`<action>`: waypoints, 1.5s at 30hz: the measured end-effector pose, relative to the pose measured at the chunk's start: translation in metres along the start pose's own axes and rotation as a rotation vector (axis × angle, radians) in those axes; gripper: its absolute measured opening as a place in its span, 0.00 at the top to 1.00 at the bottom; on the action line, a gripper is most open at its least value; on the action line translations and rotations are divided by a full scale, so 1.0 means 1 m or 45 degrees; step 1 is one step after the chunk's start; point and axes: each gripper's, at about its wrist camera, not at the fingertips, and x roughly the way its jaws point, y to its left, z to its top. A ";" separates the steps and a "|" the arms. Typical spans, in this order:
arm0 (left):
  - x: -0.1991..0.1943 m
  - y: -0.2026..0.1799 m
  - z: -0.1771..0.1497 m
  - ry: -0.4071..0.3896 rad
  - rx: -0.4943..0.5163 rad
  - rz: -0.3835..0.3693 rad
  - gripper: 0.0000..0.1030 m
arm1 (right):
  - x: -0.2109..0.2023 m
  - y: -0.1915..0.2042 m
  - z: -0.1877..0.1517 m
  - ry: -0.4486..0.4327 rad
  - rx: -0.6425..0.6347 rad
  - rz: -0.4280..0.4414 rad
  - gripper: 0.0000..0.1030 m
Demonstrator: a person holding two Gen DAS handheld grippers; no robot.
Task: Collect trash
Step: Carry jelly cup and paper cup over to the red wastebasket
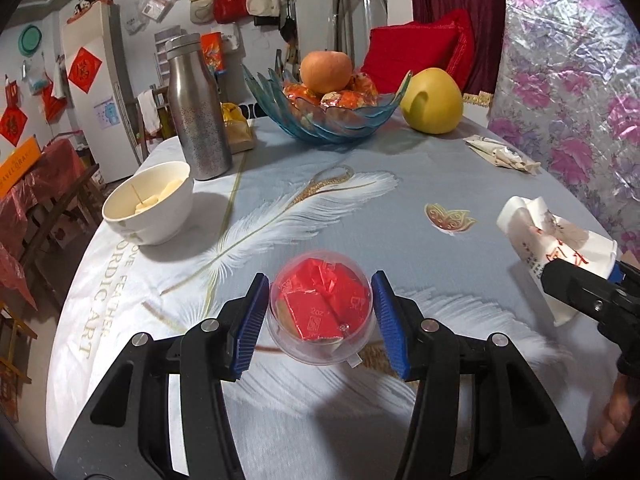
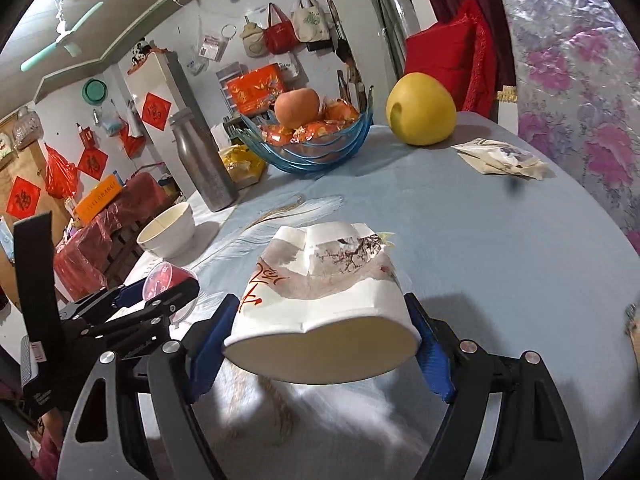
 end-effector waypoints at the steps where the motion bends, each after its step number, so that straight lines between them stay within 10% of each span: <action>1: -0.004 -0.001 -0.002 -0.006 0.000 -0.009 0.49 | -0.005 0.000 -0.003 -0.005 0.003 0.004 0.22; 45: -0.242 -0.121 -0.083 -0.317 0.178 -0.301 0.49 | -0.321 -0.015 -0.124 -0.410 -0.065 -0.110 0.21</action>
